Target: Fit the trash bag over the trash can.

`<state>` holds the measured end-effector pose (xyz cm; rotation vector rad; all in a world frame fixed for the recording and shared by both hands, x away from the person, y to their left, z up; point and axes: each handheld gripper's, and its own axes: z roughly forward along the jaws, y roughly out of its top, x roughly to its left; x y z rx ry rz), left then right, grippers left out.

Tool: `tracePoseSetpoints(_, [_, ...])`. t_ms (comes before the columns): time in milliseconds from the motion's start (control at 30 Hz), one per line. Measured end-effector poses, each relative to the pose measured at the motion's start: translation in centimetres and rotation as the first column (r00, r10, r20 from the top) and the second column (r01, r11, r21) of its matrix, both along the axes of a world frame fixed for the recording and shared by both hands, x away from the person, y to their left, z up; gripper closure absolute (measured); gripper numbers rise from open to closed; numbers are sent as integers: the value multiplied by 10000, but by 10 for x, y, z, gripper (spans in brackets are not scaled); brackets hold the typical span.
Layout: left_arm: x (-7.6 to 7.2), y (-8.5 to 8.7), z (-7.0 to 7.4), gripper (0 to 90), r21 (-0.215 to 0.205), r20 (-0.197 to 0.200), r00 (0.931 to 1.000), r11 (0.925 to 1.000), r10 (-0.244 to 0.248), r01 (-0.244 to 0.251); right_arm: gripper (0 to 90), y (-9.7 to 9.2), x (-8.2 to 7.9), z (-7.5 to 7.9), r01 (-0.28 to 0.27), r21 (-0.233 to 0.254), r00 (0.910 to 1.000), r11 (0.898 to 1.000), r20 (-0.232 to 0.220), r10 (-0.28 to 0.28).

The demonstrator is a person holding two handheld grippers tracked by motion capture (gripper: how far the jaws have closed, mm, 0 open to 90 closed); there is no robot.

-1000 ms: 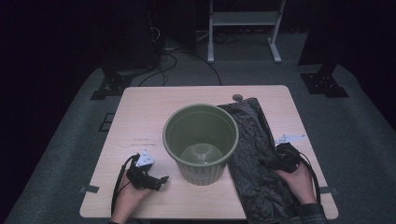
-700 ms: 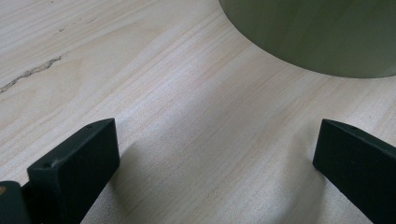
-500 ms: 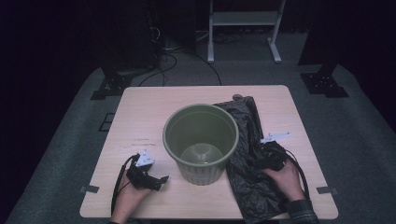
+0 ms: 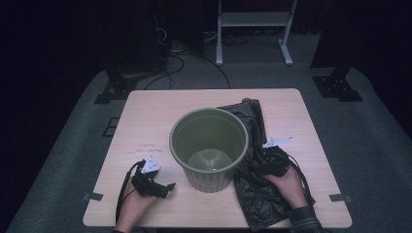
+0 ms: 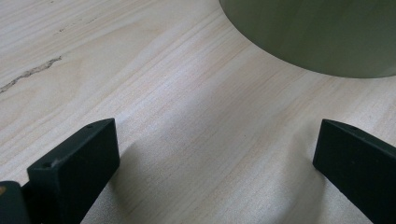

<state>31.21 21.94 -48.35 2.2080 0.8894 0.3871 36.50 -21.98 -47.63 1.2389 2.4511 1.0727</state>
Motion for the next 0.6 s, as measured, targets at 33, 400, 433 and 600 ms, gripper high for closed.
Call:
tracePoseSetpoints(33, [0, 0, 0, 0, 2, -1, 10000, 10000, -3, 3, 95, 2, 0, 0, -22, 21, 10000, 10000, 34, 22])
tracePoseSetpoints(400, [0, 0, 0, 0, 2, -2, 10000, 10000, -3, 3, 95, 23, 0, -1, -230, 123, 9997, 9997, 67, 229])
tracePoseSetpoints(433, [0, 0, 0, 0, 0, -2, 10000, 10000, -1, 1, 95, 24, 0, -1, -265, 114, 9996, 9996, 115, 263])
tracePoseSetpoints(600, [0, 0, 0, 0, 3, -1, 10000, 10000, -3, 3, 95, 32, 0, -2, -346, 149, 9993, 9993, 140, 344])
